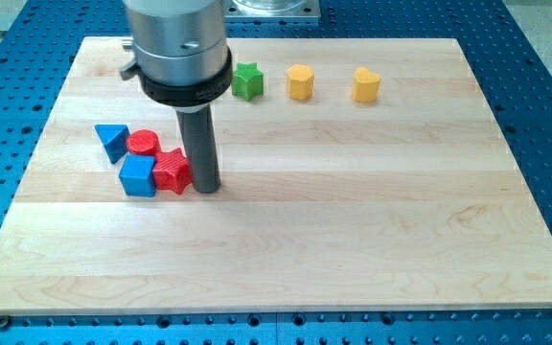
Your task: Put the blue cube vertically below the red star
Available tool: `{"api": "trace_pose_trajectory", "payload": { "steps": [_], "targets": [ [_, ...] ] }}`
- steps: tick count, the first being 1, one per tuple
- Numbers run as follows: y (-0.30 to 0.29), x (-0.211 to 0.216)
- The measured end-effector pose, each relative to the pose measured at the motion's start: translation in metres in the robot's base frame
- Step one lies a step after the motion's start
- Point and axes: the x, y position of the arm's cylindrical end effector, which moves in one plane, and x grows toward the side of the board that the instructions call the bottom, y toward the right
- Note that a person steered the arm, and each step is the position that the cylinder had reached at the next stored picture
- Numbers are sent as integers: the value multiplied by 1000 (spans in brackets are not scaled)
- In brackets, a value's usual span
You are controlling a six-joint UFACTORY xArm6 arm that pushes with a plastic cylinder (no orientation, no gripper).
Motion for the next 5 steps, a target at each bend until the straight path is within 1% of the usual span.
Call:
{"api": "trace_pose_trajectory", "payload": {
  "steps": [1,2,3,4,5],
  "targets": [
    [-14,-17],
    [-58,-20],
    [-45,-4],
    [-20,24],
    [-94,61]
  ]
}}
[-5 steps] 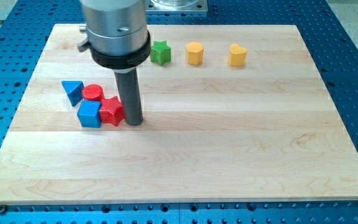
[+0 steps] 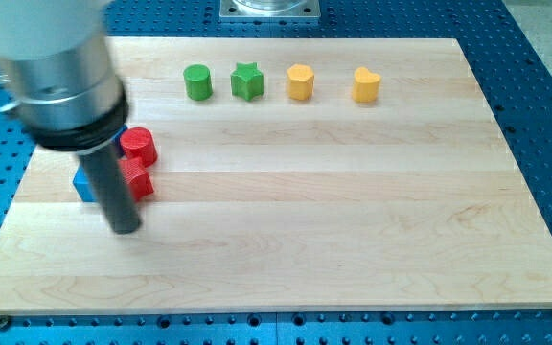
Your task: Put the blue cube vertically below the red star
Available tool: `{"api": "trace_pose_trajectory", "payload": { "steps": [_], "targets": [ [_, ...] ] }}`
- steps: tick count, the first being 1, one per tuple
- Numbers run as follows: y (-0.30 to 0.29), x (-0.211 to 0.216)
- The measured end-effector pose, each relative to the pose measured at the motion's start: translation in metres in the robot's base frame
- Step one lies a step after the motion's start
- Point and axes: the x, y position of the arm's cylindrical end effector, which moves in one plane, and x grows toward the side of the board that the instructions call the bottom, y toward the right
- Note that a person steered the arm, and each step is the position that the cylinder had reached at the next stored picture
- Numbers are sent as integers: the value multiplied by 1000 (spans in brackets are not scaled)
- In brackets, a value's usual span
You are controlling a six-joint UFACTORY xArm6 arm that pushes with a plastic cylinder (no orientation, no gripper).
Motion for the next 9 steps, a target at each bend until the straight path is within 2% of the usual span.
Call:
{"api": "trace_pose_trajectory", "payload": {
  "steps": [1,2,3,4,5,9],
  "targets": [
    [-7,-20],
    [10,-27],
    [-90,15],
    [-101,-52],
    [-64,-111],
    [-42,-97]
  ]
}}
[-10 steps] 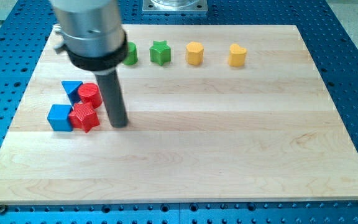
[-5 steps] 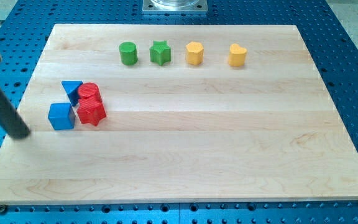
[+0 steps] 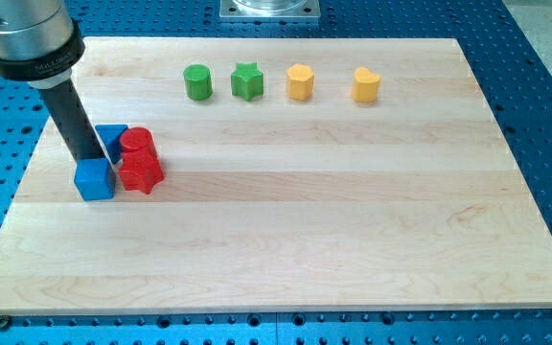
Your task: Put the blue cube vertically below the red star
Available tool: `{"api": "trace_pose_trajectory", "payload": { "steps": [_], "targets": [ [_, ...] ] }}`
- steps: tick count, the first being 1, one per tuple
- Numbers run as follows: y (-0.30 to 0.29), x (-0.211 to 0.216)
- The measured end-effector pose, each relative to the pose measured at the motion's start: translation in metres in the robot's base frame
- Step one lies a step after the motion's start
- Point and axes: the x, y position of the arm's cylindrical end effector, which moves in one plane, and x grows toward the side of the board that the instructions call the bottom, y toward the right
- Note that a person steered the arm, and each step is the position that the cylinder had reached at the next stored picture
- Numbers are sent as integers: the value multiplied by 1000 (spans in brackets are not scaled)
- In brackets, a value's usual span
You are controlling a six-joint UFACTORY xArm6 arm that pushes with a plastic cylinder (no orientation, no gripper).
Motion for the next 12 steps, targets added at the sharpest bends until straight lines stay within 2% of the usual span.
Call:
{"api": "trace_pose_trajectory", "payload": {
  "steps": [1,2,3,4,5,6,7,10,11,12],
  "targets": [
    [33,-48],
    [35,-70],
    [-2,-24],
    [6,39],
    [13,63],
    [-65,77],
    [-47,110],
    [23,87],
    [4,92],
    [-28,167]
  ]
}}
